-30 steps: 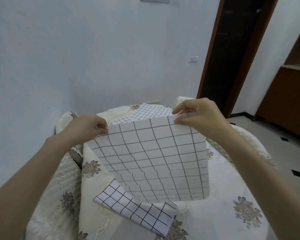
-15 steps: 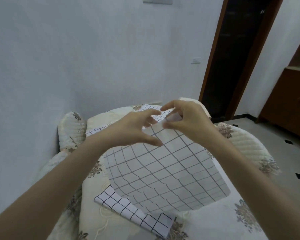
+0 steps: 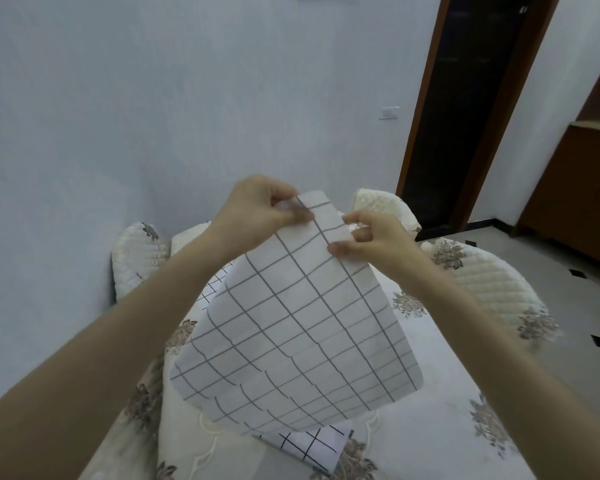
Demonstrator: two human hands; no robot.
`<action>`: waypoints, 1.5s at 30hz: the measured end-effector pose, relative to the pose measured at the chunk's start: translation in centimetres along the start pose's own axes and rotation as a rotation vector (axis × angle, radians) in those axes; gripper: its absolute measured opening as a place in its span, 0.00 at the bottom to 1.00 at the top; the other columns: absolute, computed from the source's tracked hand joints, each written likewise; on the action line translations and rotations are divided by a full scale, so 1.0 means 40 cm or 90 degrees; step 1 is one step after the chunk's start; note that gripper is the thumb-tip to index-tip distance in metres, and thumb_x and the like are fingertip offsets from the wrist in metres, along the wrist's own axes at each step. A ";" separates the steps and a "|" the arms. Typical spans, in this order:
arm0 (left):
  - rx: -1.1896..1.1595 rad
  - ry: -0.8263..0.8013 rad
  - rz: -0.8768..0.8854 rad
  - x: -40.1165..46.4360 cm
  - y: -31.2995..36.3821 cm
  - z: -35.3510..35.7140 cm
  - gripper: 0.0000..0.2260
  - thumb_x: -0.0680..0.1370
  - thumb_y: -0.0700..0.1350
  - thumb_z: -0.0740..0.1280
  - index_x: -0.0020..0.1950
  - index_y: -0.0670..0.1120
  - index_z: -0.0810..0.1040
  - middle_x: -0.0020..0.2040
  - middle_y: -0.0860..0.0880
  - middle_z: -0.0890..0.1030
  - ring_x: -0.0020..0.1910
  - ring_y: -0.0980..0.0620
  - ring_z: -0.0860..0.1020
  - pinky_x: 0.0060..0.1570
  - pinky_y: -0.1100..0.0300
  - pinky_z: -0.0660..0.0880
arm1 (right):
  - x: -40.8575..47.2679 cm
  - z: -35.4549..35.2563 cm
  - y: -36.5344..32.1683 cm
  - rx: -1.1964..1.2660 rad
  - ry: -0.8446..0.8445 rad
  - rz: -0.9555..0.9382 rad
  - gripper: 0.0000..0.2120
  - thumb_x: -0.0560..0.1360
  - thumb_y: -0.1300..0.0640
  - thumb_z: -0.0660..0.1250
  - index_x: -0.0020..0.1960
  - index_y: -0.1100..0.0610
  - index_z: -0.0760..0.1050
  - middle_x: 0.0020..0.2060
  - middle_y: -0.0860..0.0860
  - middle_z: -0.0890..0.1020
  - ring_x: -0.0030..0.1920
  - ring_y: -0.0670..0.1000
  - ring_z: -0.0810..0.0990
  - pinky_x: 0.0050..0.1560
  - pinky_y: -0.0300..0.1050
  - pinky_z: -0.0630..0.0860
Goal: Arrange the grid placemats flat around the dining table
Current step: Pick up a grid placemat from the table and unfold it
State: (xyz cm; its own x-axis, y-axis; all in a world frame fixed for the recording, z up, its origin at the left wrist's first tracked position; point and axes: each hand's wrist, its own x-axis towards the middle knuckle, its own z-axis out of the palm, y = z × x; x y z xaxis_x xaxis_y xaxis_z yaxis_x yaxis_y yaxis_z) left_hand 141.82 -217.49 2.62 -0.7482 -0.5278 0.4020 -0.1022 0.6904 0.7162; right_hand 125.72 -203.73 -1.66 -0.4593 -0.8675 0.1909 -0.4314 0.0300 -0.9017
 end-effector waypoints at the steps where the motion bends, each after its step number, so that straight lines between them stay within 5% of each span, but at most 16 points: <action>1: 0.001 0.014 0.000 0.008 -0.005 -0.013 0.13 0.66 0.51 0.72 0.39 0.42 0.83 0.35 0.36 0.79 0.35 0.53 0.72 0.39 0.58 0.69 | 0.005 -0.002 0.022 -0.003 -0.018 0.025 0.15 0.69 0.58 0.77 0.54 0.55 0.78 0.45 0.65 0.84 0.48 0.62 0.84 0.56 0.62 0.78; 4: 0.008 0.042 0.000 0.027 -0.024 -0.044 0.19 0.66 0.53 0.73 0.42 0.37 0.81 0.34 0.39 0.76 0.37 0.53 0.71 0.41 0.56 0.67 | 0.025 -0.009 0.102 -0.056 -0.055 0.087 0.17 0.67 0.57 0.77 0.50 0.66 0.80 0.45 0.63 0.85 0.48 0.63 0.84 0.55 0.60 0.79; 11: -0.029 0.102 -0.048 0.018 -0.097 -0.095 0.13 0.67 0.51 0.74 0.39 0.40 0.81 0.32 0.49 0.74 0.33 0.53 0.70 0.39 0.57 0.66 | 0.063 -0.037 0.279 -0.092 -0.099 0.213 0.06 0.67 0.63 0.78 0.42 0.63 0.83 0.38 0.62 0.84 0.38 0.53 0.81 0.48 0.49 0.81; 15: -0.082 0.138 -0.060 0.005 -0.114 -0.114 0.09 0.66 0.49 0.75 0.42 0.46 0.84 0.43 0.33 0.82 0.39 0.50 0.77 0.45 0.52 0.74 | 0.070 -0.039 0.366 -0.152 -0.151 0.304 0.04 0.68 0.64 0.76 0.41 0.63 0.84 0.35 0.56 0.82 0.37 0.54 0.80 0.43 0.45 0.79; 18: -0.080 0.138 -0.055 0.002 -0.119 -0.122 0.10 0.66 0.50 0.75 0.43 0.46 0.84 0.46 0.31 0.82 0.40 0.49 0.78 0.46 0.47 0.77 | 0.049 -0.018 0.440 -0.209 -0.171 0.382 0.07 0.69 0.63 0.76 0.45 0.63 0.82 0.37 0.54 0.82 0.37 0.52 0.80 0.36 0.40 0.75; 22: -0.069 0.137 -0.051 -0.002 -0.136 -0.134 0.17 0.64 0.55 0.74 0.43 0.43 0.83 0.42 0.32 0.81 0.39 0.50 0.76 0.44 0.53 0.72 | 0.014 0.006 0.511 -0.204 -0.128 0.456 0.06 0.71 0.61 0.73 0.44 0.61 0.78 0.40 0.56 0.80 0.38 0.52 0.78 0.39 0.41 0.72; 29: -0.050 0.204 -0.085 -0.026 -0.178 -0.161 0.01 0.70 0.45 0.75 0.40 0.48 0.84 0.43 0.40 0.85 0.40 0.51 0.80 0.48 0.53 0.77 | 0.015 -0.024 0.514 -0.044 -0.005 0.418 0.06 0.72 0.63 0.73 0.43 0.63 0.77 0.41 0.57 0.80 0.40 0.52 0.79 0.37 0.41 0.79; 32: -0.024 0.232 -0.122 -0.040 -0.217 -0.166 0.01 0.73 0.42 0.74 0.42 0.48 0.84 0.40 0.46 0.85 0.40 0.50 0.80 0.48 0.54 0.77 | 0.024 -0.047 0.501 -0.006 0.028 0.371 0.05 0.72 0.63 0.73 0.39 0.61 0.78 0.40 0.57 0.81 0.40 0.53 0.80 0.43 0.46 0.81; 35: -0.011 0.250 -0.164 -0.055 -0.260 -0.170 0.04 0.73 0.43 0.74 0.41 0.52 0.83 0.33 0.57 0.84 0.41 0.51 0.81 0.49 0.56 0.77 | 0.027 -0.065 0.476 0.018 0.046 0.339 0.02 0.73 0.63 0.72 0.42 0.60 0.80 0.41 0.56 0.83 0.40 0.51 0.81 0.38 0.40 0.81; 39: 0.025 0.292 -0.221 -0.081 -0.312 -0.168 0.04 0.73 0.45 0.73 0.47 0.47 0.84 0.41 0.50 0.84 0.46 0.47 0.82 0.54 0.51 0.77 | 0.028 -0.088 0.447 0.043 0.088 0.300 0.06 0.73 0.64 0.72 0.47 0.67 0.80 0.43 0.60 0.83 0.40 0.54 0.81 0.32 0.36 0.80; 43: 0.066 0.329 -0.232 -0.109 -0.335 -0.123 0.07 0.74 0.43 0.72 0.44 0.39 0.83 0.35 0.47 0.81 0.37 0.50 0.78 0.38 0.68 0.72 | 0.029 -0.083 0.423 0.020 0.100 0.266 0.14 0.73 0.63 0.72 0.48 0.75 0.77 0.39 0.63 0.79 0.38 0.56 0.77 0.35 0.41 0.80; 45: 0.100 0.346 -0.237 -0.121 -0.336 -0.080 0.10 0.75 0.42 0.71 0.37 0.37 0.78 0.30 0.45 0.77 0.31 0.52 0.72 0.31 0.68 0.67 | 0.028 -0.058 0.396 -0.006 0.098 0.238 0.11 0.73 0.62 0.72 0.46 0.72 0.78 0.39 0.66 0.80 0.37 0.56 0.78 0.38 0.46 0.81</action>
State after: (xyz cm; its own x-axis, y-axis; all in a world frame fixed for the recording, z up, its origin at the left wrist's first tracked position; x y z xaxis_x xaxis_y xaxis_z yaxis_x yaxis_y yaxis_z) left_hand 148.92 -225.79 -7.11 -0.2124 -0.8896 0.4043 -0.4140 0.4567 0.7874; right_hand 116.58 -203.08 -14.83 -0.6967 -0.7113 -0.0933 -0.2193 0.3351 -0.9163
